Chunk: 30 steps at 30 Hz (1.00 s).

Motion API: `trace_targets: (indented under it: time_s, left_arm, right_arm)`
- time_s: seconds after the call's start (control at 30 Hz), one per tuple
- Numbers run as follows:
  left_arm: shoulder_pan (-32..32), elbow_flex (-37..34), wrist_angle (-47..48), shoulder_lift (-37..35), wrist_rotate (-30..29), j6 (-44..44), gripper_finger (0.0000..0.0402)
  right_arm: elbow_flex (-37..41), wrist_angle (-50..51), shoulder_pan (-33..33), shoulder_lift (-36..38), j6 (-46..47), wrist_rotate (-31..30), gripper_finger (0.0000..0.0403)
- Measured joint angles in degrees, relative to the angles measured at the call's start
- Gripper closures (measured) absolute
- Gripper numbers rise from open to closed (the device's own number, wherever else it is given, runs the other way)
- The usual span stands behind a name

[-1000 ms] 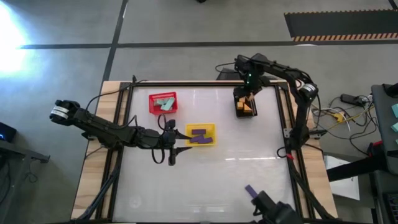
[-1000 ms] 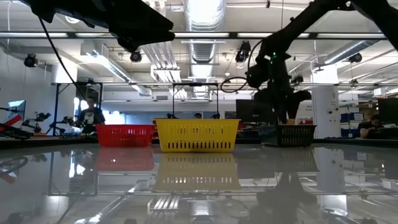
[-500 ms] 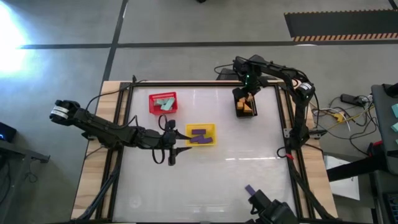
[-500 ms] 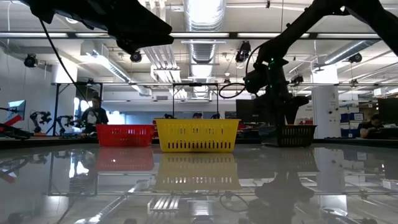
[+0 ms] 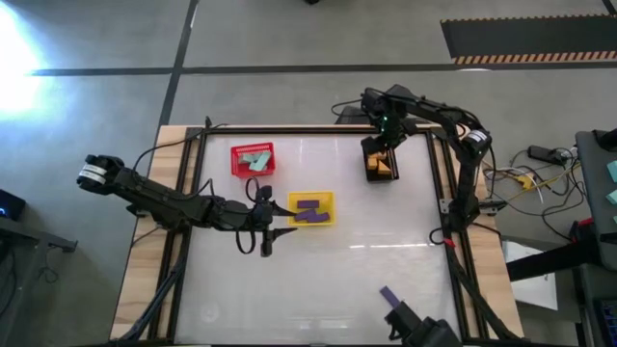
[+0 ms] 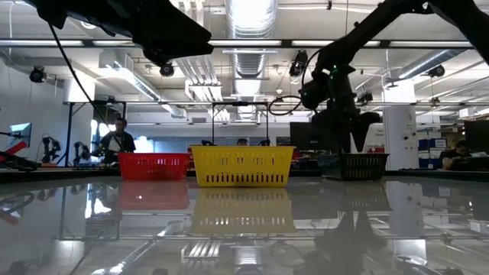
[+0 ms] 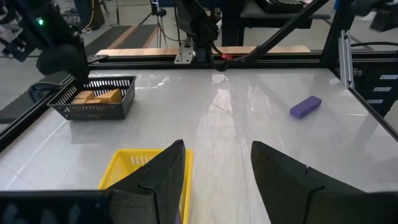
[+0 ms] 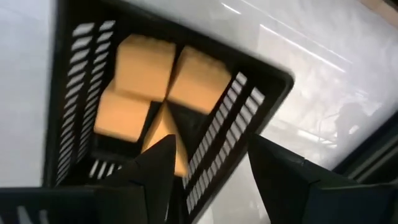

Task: Sort & place blocks by color
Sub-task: Put the violet block into the yellow bin

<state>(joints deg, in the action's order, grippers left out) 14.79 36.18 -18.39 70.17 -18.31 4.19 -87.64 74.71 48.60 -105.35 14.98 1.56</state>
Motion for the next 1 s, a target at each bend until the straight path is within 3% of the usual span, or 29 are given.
trace_targets:
  time_s: [0.23, 0.4, 0.53, 1.0]
  left_arm:
    - [0.00, 0.00, 0.02, 0.00, 0.00, 0.02, 0.0233]
    - [0.00, 0.00, 0.02, 0.00, 0.00, 0.14, 0.0233]
    - [0.00, 0.00, 0.02, 0.00, 0.00, 1.47, 0.0233]
    - [0.24, 0.00, 0.48, 0.00, 0.00, 1.51, 0.0233]
  right_arm:
    - [0.07, 1.31, -8.00, 6.82, 2.50, -0.86, 0.0211]
    - [0.09, 0.97, -18.14, 11.62, 5.53, -5.73, 0.0214]
    - [0.11, 0.32, -26.58, 14.29, 8.41, -6.16, 0.0222]
    - [3.77, -5.23, -56.75, 13.71, 23.50, -6.06, 0.0248]
